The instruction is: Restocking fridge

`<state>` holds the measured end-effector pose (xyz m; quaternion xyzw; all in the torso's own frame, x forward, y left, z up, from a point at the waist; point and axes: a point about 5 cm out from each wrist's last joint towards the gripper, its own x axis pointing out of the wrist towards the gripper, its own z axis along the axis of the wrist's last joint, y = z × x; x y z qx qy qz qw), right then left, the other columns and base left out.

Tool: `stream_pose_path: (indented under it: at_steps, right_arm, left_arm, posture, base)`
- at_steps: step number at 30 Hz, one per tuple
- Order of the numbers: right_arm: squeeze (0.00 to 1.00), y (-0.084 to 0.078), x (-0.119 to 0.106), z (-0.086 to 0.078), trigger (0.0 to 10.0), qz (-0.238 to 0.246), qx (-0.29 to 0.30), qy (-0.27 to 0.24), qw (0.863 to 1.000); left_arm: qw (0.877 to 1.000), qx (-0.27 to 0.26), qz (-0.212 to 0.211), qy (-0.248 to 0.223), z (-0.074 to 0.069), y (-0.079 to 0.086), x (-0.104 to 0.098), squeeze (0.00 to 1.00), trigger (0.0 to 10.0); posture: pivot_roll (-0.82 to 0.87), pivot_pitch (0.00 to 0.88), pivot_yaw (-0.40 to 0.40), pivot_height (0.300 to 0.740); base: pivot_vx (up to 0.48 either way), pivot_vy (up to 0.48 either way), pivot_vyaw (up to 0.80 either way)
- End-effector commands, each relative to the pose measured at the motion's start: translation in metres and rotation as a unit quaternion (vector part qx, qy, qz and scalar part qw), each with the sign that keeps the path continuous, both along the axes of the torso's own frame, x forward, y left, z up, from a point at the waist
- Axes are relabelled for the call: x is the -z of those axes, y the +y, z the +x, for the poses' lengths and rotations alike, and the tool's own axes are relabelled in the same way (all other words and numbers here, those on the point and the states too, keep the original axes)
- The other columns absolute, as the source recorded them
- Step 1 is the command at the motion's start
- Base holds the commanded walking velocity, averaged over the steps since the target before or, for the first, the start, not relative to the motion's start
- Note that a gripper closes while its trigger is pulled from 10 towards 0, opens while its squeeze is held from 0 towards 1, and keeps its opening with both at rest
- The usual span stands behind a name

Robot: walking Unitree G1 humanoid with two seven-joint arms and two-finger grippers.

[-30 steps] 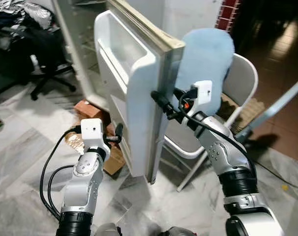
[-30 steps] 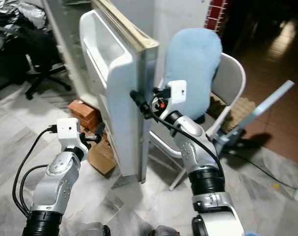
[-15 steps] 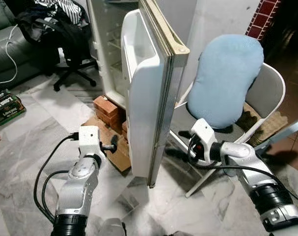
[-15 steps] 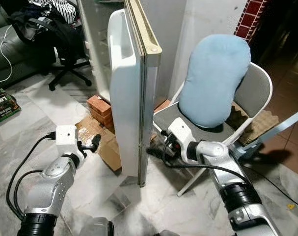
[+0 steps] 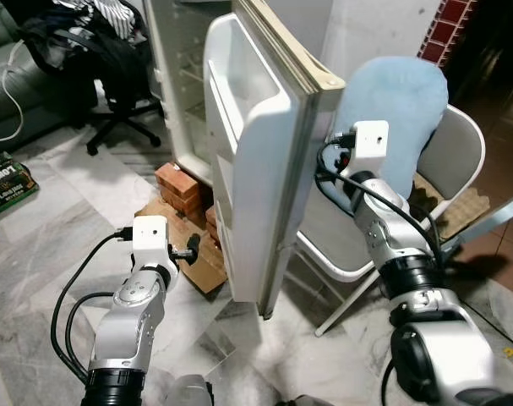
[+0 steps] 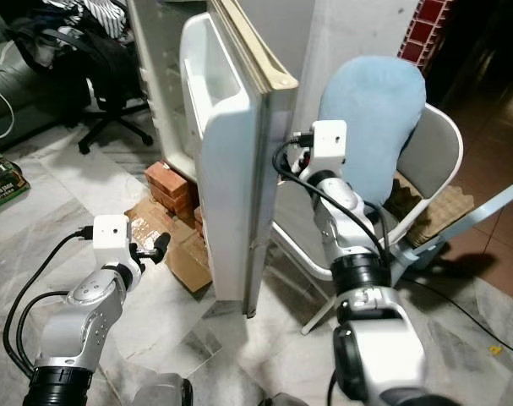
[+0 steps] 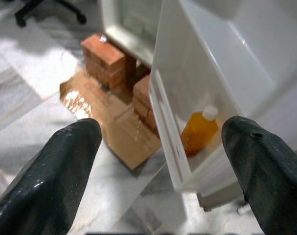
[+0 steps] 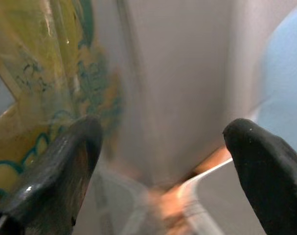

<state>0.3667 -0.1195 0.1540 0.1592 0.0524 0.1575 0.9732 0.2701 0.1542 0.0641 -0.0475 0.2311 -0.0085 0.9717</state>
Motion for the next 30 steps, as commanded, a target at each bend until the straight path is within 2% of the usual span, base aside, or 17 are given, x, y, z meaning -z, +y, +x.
stream_pose_path:
  at_steps: [1,2,3,4,6,8,9,11,13,14,17,18,19,20,21,24,30]
  right_arm:
    - [0.0,0.024,-0.031,-0.007,10.0,0.06,-0.091,-0.053,0.993]
    - [0.0,0.04,-0.044,-0.024,10.0,0.085,-0.185,-0.079,0.976]
    - [0.0,0.04,-0.044,-0.024,10.0,0.085,-0.185,-0.079,0.976]
    - [0.0,0.045,-0.048,-0.035,10.0,0.06,-0.226,-0.101,0.967]
    - [0.0,0.044,-0.043,-0.035,10.0,0.03,-0.216,-0.098,0.971]
    - [0.0,0.041,-0.039,-0.031,10.0,0.04,-0.206,-0.085,0.974]
    - [0.0,0.042,-0.039,-0.031,10.0,0.072,-0.217,-0.071,0.971]
    - [0.0,0.045,-0.043,-0.035,10.0,0.092,-0.238,-0.068,0.965]
    - [0.0,0.049,-0.048,-0.042,10.0,0.08,-0.26,-0.08,0.959]
    - [0.0,0.049,-0.046,-0.043,10.0,0.057,-0.255,-0.08,0.962]
    - [0.0,0.041,-0.028,-0.033,10.0,-0.008,-0.196,-0.062,0.979]
    - [0.0,0.037,-0.023,-0.03,10.0,-0.033,-0.173,-0.057,0.983]
    - [0.0,0.027,-0.013,-0.024,10.0,-0.08,-0.125,-0.043,0.988]
    - [0.0,0.021,-0.009,-0.021,10.0,-0.099,-0.101,-0.042,0.989]
    - [0.0,0.015,-0.008,-0.019,10.0,-0.106,-0.082,-0.042,0.99]
    - [0.0,-0.009,-0.009,-0.018,10.0,-0.078,0.005,-0.041,0.996]
    - [0.0,-0.026,-0.007,-0.024,10.0,-0.081,0.058,-0.054,0.994]
  left_arm:
    - [1.0,-0.006,-0.007,0.014,0.0,0.0,0.0,0.0,10.0]
    - [0.998,-0.005,-0.028,0.053,-0.003,-0.001,0.005,0.0,10.0]
    - [0.998,-0.005,-0.028,0.053,-0.003,-0.001,0.005,0.0,10.0]
    - [0.996,0.01,-0.043,0.082,-0.006,-0.004,0.01,0.0,10.0]
    - [0.992,0.047,-0.051,0.101,-0.009,-0.011,0.012,0.0,10.0]
    - [0.989,0.086,-0.047,0.112,-0.011,-0.019,0.012,0.0,10.0]
    - [0.989,0.089,-0.044,0.112,-0.011,-0.019,0.012,0.0,10.0]
    - [0.989,0.087,-0.045,0.114,-0.011,-0.019,0.012,0.0,10.0]
    - [0.988,0.086,-0.047,0.119,-0.011,-0.018,0.012,0.0,10.0]
    - [0.988,0.085,-0.048,0.122,-0.012,-0.018,0.012,0.0,10.0]
    - [0.991,0.072,-0.047,0.1,-0.008,-0.015,0.01,0.0,10.0]
    - [0.993,0.068,-0.039,0.087,-0.006,-0.013,0.008,0.0,10.0]
    - [0.997,0.054,-0.019,0.055,0.0,-0.006,0.003,0.0,10.0]
    - [0.998,0.042,-0.008,0.04,0.004,0.001,0.001,0.0,10.0]
    - [0.999,0.026,-0.001,0.033,0.007,0.008,0.0,0.0,10.0]
    - [0.998,-0.058,0.025,-0.004,0.026,0.047,-0.011,0.0,10.0]
    - [0.994,-0.096,0.019,-0.045,0.039,0.068,-0.029,0.0,10.0]
  posture:
    - [0.06,0.0,0.004,0.74]
    - [0.06,0.0,0.005,0.74]
    - [0.06,0.0,0.005,0.74]
    - [0.06,0.0,0.006,0.74]
    - [0.06,0.0,0.005,0.74]
    - [0.06,0.0,0.003,0.74]
    - [0.06,0.0,0.003,0.74]
    - [0.06,0.0,0.003,0.74]
    - [0.06,0.0,0.003,0.74]
    - [0.07,0.0,0.001,0.74]
    - [0.07,0.0,0.0,0.74]
    - [0.07,0.0,0.0,0.74]
    - [0.07,0.0,-0.003,0.74]
    - [0.07,0.0,-0.004,0.74]
    - [0.06,0.0,-0.005,0.74]
    - [0.06,0.0,-0.006,0.74]
    - [0.05,0.0,-0.003,0.74]
  base:
    - [0.0,0.0,0.0]
    - [0.0,0.0,0.0]
    - [0.0,0.0,0.0]
    - [0.0,0.0,0.0]
    - [0.0,0.0,0.0]
    - [0.0,0.0,0.0]
    - [0.0,0.0,0.0]
    - [0.0,0.0,0.0]
    - [0.0,0.0,0.0]
    - [0.0,0.0,0.0]
    - [0.0,0.0,0.0]
    - [0.0,0.0,0.0]
    - [0.0,0.0,0.0]
    - [0.0,0.0,0.0]
    - [0.0,0.0,0.0]
    - [0.0,0.0,0.0]
    - [0.0,0.0,0.0]
